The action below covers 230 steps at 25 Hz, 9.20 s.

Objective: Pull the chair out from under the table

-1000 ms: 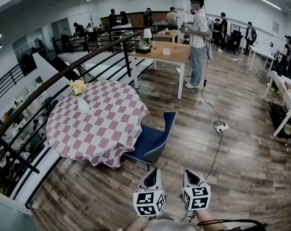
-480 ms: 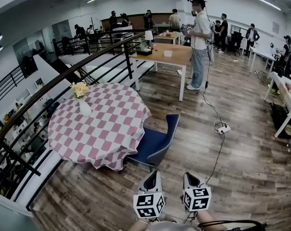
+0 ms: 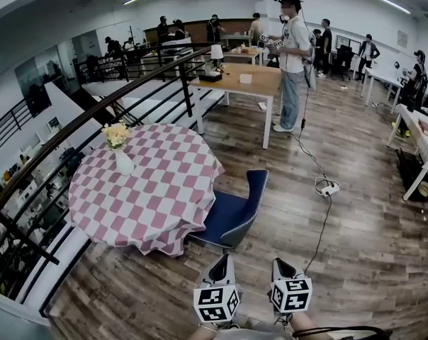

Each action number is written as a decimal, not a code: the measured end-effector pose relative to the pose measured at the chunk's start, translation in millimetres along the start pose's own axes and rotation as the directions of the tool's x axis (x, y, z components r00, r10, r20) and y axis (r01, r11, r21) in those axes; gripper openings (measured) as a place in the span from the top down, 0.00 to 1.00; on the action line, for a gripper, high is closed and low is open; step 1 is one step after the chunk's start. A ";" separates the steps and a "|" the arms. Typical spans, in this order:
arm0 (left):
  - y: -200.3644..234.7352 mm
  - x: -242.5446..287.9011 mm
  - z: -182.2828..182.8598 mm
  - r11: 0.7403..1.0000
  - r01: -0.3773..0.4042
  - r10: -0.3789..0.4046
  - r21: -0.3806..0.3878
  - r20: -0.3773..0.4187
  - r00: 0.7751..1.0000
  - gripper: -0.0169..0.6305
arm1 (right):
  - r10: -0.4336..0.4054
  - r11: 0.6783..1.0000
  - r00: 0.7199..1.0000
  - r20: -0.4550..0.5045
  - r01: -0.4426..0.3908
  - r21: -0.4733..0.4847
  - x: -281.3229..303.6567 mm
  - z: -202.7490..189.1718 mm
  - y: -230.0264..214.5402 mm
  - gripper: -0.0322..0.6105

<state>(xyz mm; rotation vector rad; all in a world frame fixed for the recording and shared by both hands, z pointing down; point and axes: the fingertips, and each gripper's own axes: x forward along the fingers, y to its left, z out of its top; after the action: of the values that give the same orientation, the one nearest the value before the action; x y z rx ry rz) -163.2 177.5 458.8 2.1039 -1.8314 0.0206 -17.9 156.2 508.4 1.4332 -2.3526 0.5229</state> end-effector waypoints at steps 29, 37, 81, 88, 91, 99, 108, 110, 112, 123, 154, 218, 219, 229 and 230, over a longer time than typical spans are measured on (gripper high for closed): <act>-36.3 130.5 4.6 0.996 -0.081 0.080 -0.027 -0.045 0.996 0.98 | 0.105 0.993 0.991 -0.079 -0.108 -0.037 84.2 47.0 -97.2 0.92; -60.4 169.3 0.7 0.991 -0.124 0.121 -0.047 -0.061 0.991 0.98 | 0.154 0.986 0.981 -0.117 -0.161 -0.052 103.1 56.9 -137.9 0.92; -8.3 273.9 16.6 0.973 -0.229 0.224 -0.031 -0.126 0.966 0.98 | 0.331 0.933 0.923 -0.196 -0.350 -0.076 233.2 112.3 -130.0 0.92; -7.6 288.0 8.8 0.978 -0.206 0.199 -0.025 -0.159 0.967 0.98 | 0.321 0.939 0.927 -0.196 -0.339 -0.065 243.9 114.0 -133.9 0.92; -5.2 294.9 6.6 0.979 -0.201 0.193 -0.026 -0.171 0.966 0.98 | 0.307 0.945 0.931 -0.198 -0.324 -0.057 248.4 113.8 -139.8 0.92; -5.6 315.3 -4.6 0.989 -0.145 0.134 -0.037 -0.217 0.967 0.98 | 0.256 0.965 0.943 -0.213 -0.263 -0.006 255.2 104.9 -157.8 0.92; -7.9 342.2 -32.1 0.997 -0.074 0.063 -0.027 -0.304 0.951 0.88 | 0.203 0.979 0.947 -0.248 -0.197 0.049 263.1 80.6 -178.8 0.92; -7.6 347.9 -40.5 0.998 -0.056 0.047 -0.018 -0.331 0.943 0.85 | 0.191 0.981 0.946 -0.261 -0.182 0.060 263.8 72.8 -183.7 0.92; -7.9 353.8 -49.5 0.999 -0.033 0.027 -0.011 -0.365 0.931 0.81 | 0.180 0.983 0.944 -0.275 -0.167 0.071 264.0 65.8 -188.7 0.92; -3.1 376.1 -82.3 0.998 0.014 0.019 0.063 -0.492 0.871 0.70 | 0.144 0.989 0.933 -0.329 -0.121 0.089 272.8 43.2 -206.1 0.92; 9.2 386.5 -115.9 0.997 0.005 0.047 0.083 -0.620 0.783 0.80 | 0.155 0.982 0.922 -0.356 -0.104 0.159 264.4 17.3 -211.1 0.92; -60.5 383.0 -134.9 0.984 0.117 -0.001 0.134 -0.654 0.757 0.84 | 0.101 0.975 0.944 -0.313 -0.031 0.219 221.8 11.1 -258.4 0.92; -62.1 383.7 -134.9 0.984 0.119 -0.003 0.134 -0.651 0.759 0.84 | 0.099 0.975 0.945 -0.313 -0.029 0.220 220.6 11.0 -259.9 0.92; -80.3 383.2 -140.7 0.982 0.144 -0.026 0.126 -0.655 0.755 0.84 | 0.086 0.973 0.947 -0.308 -0.013 0.231 210.5 6.5 -270.5 0.92; -82.3 382.9 -141.4 0.981 0.147 -0.030 0.124 -0.658 0.752 0.84 | 0.085 0.973 0.948 -0.308 -0.012 0.232 209.7 5.8 -271.4 0.92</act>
<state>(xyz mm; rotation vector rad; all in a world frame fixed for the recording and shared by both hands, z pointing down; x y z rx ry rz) 9.3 -142.6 661.7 1.9258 -1.3248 0.8175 133.1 -123.7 637.1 1.2712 -2.1274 0.9871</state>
